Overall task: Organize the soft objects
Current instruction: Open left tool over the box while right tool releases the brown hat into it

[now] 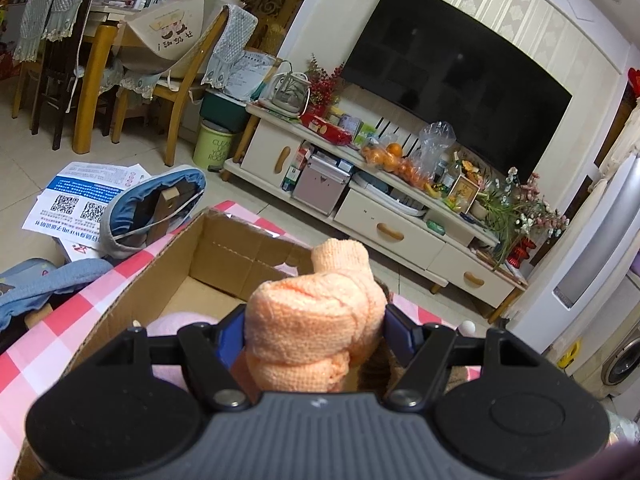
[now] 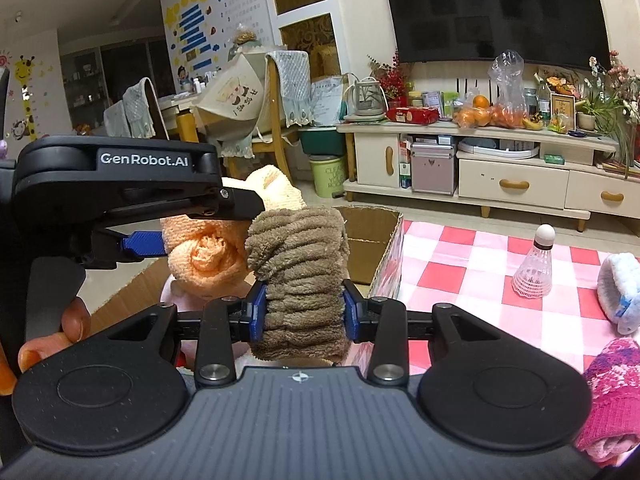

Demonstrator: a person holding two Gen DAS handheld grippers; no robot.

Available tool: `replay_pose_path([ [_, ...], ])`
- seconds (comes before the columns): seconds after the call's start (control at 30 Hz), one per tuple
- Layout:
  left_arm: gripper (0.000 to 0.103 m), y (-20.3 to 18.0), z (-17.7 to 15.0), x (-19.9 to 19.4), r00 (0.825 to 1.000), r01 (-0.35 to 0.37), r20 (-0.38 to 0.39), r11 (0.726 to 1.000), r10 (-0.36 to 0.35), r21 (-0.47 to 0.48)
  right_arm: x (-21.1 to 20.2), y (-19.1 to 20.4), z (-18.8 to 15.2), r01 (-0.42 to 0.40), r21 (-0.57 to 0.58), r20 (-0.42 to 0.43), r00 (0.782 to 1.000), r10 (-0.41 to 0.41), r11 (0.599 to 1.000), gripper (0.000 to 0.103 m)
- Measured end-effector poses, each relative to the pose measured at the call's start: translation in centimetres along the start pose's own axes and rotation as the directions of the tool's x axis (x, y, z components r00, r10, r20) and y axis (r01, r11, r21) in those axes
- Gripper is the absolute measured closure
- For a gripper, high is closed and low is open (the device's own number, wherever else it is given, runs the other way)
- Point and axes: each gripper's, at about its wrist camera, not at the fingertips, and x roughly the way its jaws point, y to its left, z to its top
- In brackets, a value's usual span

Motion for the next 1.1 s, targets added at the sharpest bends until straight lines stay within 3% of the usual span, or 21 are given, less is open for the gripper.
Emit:
replay_pose_path([
  [0.13, 0.032, -0.1, -0.1, 0.4, 1.000, -0.015, -0.017, 1.000, 0.015, 0.006, 0.8, 0.4, 0.9, -0.002, -0.002, -0.013, 1.000, 0.002, 1.000, 0.044],
  [0.2, 0.029, -0.2, -0.2, 0.6, 1.000, -0.018, -0.026, 1.000, 0.018, 0.006, 0.7, 0.6, 0.9, 0.000, -0.004, -0.011, 1.000, 0.000, 1.000, 0.032],
  [0.3, 0.021, -0.4, -0.2, 0.7, 0.999, -0.024, -0.033, 1.000, 0.024, 0.014, 0.6, 0.5, 1.0, -0.006, 0.003, -0.004, 1.000, 0.006, 1.000, 0.024],
  [0.43, 0.018, -0.9, -0.2, 0.4, 1.000, -0.013, -0.024, 1.000, 0.013, 0.023, 0.0, 0.7, 0.9, -0.004, -0.003, 0.012, 1.000, 0.004, 1.000, 0.008],
  [1.1, 0.012, -2.6, -0.9, -0.1, 1.000, -0.001, -0.025, 0.997, 0.003, 0.083, -2.2, -0.5, -0.4, 0.061, 0.011, 0.076, 0.995, -0.062, 0.998, 0.005],
])
